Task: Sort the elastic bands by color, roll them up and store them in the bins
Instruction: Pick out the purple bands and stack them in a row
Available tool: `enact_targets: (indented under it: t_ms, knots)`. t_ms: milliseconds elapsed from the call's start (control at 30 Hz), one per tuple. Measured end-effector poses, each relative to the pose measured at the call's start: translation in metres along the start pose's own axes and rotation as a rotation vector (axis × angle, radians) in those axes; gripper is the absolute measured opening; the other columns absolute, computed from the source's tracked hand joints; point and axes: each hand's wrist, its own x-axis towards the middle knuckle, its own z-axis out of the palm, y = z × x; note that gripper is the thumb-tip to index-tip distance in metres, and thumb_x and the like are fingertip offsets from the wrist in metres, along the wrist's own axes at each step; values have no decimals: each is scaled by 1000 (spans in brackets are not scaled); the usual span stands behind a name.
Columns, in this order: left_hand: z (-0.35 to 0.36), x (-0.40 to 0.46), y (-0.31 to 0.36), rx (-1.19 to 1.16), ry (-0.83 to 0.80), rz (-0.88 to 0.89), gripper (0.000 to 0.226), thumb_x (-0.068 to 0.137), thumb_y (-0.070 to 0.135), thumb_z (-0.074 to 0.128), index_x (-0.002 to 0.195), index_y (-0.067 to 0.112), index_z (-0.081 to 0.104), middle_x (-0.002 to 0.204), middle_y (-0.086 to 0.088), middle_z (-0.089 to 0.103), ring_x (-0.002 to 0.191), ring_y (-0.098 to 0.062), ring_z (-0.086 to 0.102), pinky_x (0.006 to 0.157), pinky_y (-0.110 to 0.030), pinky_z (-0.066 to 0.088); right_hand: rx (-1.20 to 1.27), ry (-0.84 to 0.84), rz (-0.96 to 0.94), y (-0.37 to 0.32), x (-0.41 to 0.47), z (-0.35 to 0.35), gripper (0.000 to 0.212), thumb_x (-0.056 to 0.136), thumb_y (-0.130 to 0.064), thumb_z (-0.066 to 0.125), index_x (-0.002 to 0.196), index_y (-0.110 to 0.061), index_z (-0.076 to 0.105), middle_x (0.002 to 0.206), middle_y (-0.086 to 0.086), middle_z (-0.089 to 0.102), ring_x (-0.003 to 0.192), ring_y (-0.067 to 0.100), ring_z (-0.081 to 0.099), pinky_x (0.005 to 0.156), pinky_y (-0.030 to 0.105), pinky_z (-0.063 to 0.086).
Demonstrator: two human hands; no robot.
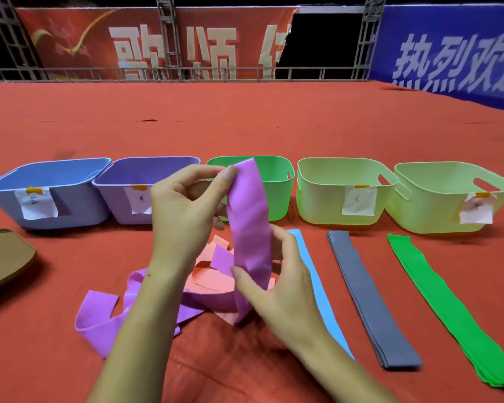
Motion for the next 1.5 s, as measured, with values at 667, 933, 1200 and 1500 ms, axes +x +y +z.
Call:
enact_targets:
  t_ms: [667, 933, 1200, 1500]
  knots:
    - [-27, 16, -38, 154, 145, -68, 6, 97, 16, 78, 93, 12, 79, 64, -5, 76, 58, -26, 77, 43, -24, 50, -42, -21, -56, 3, 15, -24, 70, 88, -22, 79, 147, -40, 46, 128, -17, 59, 115, 16, 65, 97, 40, 55]
    - [-33, 18, -36, 118, 164, -56, 8, 97, 18, 79, 96, 11, 79, 69, -14, 75, 61, -34, 77, 45, -27, 54, -3, -147, 97, 15, 21, -35, 64, 88, -47, 82, 143, -47, 49, 116, -18, 65, 90, 21, 75, 82, 40, 60]
    - [-49, 22, -34, 57, 271, -64, 13, 99, 16, 76, 103, 4, 78, 66, 1, 76, 59, -21, 77, 45, -23, 52, -74, -174, 49, 22, 27, -49, 32, 90, -10, 81, 114, -30, 72, 94, -10, 72, 59, 12, 67, 64, 23, 52]
    - [-44, 15, -18, 87, -7, 34, 5, 97, 16, 76, 97, 12, 77, 71, -1, 74, 57, -22, 60, 49, -24, 49, 23, -213, 71, 28, 23, -30, 31, 95, -24, 80, 122, -29, 67, 122, -14, 71, 113, 11, 69, 97, 36, 58]
